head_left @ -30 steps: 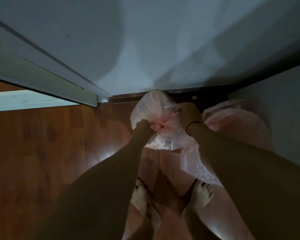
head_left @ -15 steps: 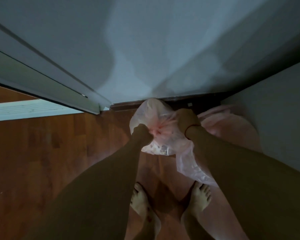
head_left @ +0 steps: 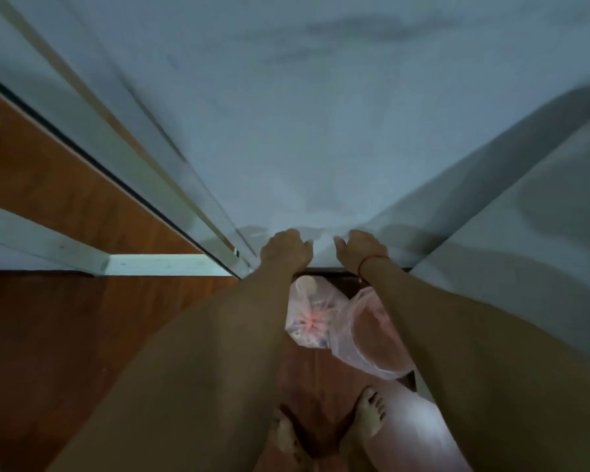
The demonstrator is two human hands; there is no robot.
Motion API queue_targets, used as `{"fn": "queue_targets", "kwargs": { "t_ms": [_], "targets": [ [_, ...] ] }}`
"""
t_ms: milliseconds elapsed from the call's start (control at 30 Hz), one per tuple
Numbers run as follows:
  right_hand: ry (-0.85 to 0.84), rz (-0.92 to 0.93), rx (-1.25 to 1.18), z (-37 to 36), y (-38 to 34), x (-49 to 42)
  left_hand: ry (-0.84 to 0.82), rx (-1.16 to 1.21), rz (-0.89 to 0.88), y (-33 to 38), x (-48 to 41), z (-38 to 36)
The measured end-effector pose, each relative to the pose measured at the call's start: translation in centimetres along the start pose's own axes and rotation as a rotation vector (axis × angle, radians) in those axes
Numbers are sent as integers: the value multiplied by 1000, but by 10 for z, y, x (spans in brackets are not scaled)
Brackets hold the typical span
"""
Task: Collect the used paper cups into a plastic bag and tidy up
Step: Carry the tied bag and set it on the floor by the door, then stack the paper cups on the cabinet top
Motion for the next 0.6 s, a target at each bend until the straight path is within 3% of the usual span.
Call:
{"fn": "queue_targets", "kwargs": {
  "t_ms": [233, 600],
  "targets": [
    [169, 51, -10, 107, 3, 140, 122, -34, -97, 69, 143, 96],
    [408, -7, -14, 168, 65, 332, 274, -23, -301, 156, 330, 118]
  ]
}}
Point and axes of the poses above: each hand's wrist, its own x-axis away from the middle knuckle, its own z-axis out of the back of the hand, y = z × x, the point moved 1 cm from there along -x, towards the middle knuckle, and after that the axes turned 13 degrees about x, right-handed, at the moved point
